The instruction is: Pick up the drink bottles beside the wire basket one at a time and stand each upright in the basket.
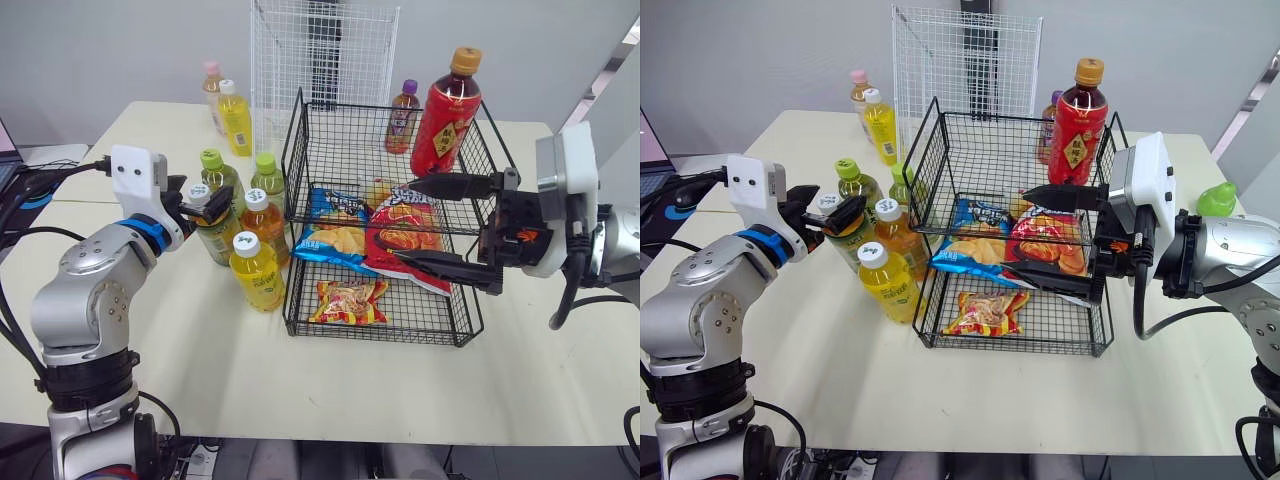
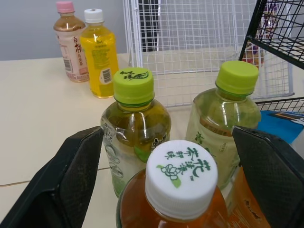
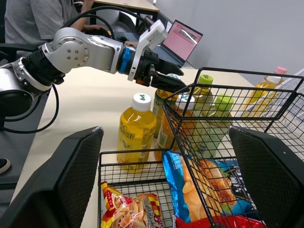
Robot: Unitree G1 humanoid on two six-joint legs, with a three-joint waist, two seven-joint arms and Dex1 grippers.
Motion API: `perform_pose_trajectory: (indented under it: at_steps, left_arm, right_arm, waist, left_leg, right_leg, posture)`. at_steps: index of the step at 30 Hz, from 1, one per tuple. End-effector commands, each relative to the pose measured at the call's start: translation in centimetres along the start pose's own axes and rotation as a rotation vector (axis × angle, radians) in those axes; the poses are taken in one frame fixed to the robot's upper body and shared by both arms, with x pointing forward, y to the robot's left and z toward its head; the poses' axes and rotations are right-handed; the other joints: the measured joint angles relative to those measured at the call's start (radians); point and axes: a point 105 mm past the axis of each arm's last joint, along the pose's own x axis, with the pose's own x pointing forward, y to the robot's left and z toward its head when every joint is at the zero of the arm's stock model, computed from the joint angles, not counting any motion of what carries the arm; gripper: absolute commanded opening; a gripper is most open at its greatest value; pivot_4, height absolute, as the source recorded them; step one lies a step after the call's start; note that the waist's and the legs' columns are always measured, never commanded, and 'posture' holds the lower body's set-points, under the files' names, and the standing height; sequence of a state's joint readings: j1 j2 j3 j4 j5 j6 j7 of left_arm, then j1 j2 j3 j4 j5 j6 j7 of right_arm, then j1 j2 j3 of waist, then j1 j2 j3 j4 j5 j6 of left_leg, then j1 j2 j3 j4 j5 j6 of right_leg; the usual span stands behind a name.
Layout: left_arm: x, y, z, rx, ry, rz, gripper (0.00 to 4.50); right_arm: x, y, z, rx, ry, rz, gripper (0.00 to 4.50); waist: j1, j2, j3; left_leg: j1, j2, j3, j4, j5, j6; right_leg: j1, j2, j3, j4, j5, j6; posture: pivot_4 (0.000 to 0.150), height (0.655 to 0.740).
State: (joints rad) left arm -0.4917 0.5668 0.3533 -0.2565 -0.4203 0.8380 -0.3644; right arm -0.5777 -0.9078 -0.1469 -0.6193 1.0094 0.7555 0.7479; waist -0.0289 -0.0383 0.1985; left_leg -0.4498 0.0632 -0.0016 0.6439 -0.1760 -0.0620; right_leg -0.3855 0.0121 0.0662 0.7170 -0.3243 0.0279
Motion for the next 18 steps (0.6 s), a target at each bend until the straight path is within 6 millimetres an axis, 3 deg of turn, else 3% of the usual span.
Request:
perform_pose_trajectory:
  at_steps: [1, 9, 14, 18]
  left_arm:
    - [0.0, -0.2, 1.2, 0.024, -0.042, 0.007, 3.91]
    - [0.1, -0.5, 0.8, 0.002, -0.019, -0.009, 1.39]
    - [-0.4, -0.4, 0.9, 0.0, -0.024, -0.019, 1.35]
    - [-1.7, -0.6, 3.3, 0.04, -0.076, -0.119, 1.35]
  right_arm:
    - [-0.5, 0.0, 1.1, -0.051, -0.014, -0.014, 4.5]
    - [-0.5, -0.1, 1.2, -0.055, -0.017, -0.02, 4.5]
    - [-0.5, -0.1, 1.2, -0.06, -0.021, -0.027, 4.5]
    - [-0.8, -0.3, 1.5, -0.07, -0.027, -0.046, 4.5]
  waist:
    - [0.0, 0.0, 0.0]
    - [0.0, 0.0, 0.0]
    - [0.0, 0.0, 0.0]
    - [0.0, -0.001, 0.0]
  left_leg:
    - [0.0, 0.0, 0.0, 0.0, 0.0, 0.0]
    - [0.0, 0.0, 0.0, 0.0, 0.0, 0.0]
    - [0.0, 0.0, 0.0, 0.0, 0.0, 0.0]
    - [0.0, 0.0, 0.0, 0.0, 0.0, 0.0]
  right_leg:
    - [0.0, 0.0, 0.0, 0.0, 0.0, 0.0]
    - [0.0, 0.0, 0.0, 0.0, 0.0, 0.0]
    - [0.0, 0.0, 0.0, 0.0, 0.0, 0.0]
    - [0.0, 0.0, 0.0, 0.0, 0.0, 0.0]
  posture:
    - [0.15, 0.736]
    - [0.15, 0.736]
    - [0.15, 0.736]
    - [0.15, 0.736]
